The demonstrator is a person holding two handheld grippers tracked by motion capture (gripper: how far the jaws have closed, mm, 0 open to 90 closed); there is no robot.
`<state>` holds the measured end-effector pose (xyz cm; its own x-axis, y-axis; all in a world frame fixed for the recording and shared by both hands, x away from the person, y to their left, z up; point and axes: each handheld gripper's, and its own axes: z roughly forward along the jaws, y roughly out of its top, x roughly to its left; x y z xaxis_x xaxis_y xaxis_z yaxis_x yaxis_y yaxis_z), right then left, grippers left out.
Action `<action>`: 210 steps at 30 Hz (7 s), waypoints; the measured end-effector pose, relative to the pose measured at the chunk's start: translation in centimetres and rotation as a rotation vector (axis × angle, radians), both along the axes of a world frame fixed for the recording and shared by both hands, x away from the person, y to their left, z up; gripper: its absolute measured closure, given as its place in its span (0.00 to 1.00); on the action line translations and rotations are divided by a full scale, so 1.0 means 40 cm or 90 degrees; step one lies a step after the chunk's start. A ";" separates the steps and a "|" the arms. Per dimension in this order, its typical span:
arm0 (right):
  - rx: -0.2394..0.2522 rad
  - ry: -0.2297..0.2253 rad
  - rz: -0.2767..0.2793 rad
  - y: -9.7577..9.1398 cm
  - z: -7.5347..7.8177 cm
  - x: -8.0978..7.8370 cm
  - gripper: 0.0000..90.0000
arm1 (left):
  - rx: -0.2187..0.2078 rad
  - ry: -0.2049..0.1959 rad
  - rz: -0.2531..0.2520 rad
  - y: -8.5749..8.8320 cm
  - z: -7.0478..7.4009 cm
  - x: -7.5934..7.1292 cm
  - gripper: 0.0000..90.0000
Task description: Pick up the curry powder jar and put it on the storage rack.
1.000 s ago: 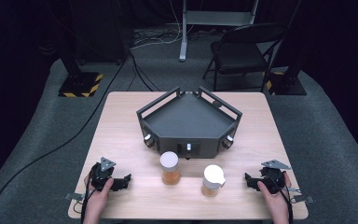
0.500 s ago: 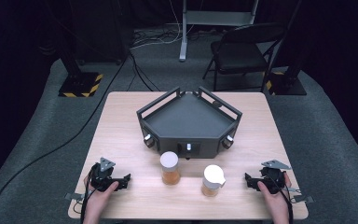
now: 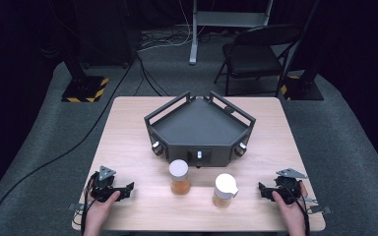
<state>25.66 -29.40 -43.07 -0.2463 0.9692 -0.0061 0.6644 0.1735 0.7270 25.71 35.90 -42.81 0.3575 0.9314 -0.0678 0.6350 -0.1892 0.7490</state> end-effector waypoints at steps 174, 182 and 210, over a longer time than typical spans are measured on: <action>0.000 0.000 0.007 -0.007 0.000 0.005 0.00 | -0.102 -0.164 -0.226 -0.303 0.187 0.045 0.38; 0.000 0.000 0.007 -0.007 0.000 0.005 0.00 | -0.105 -0.170 -0.225 -0.298 0.233 0.053 0.38; 0.000 0.000 0.009 -0.007 0.000 0.006 0.00 | -0.104 -0.182 -0.246 -0.299 0.384 0.145 0.38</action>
<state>25.89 -29.70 -43.06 -0.2595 0.9657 -0.0058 0.6625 0.1824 0.7265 31.53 23.94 -27.44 0.6992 0.7131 -0.0500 0.3067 -0.2361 0.9221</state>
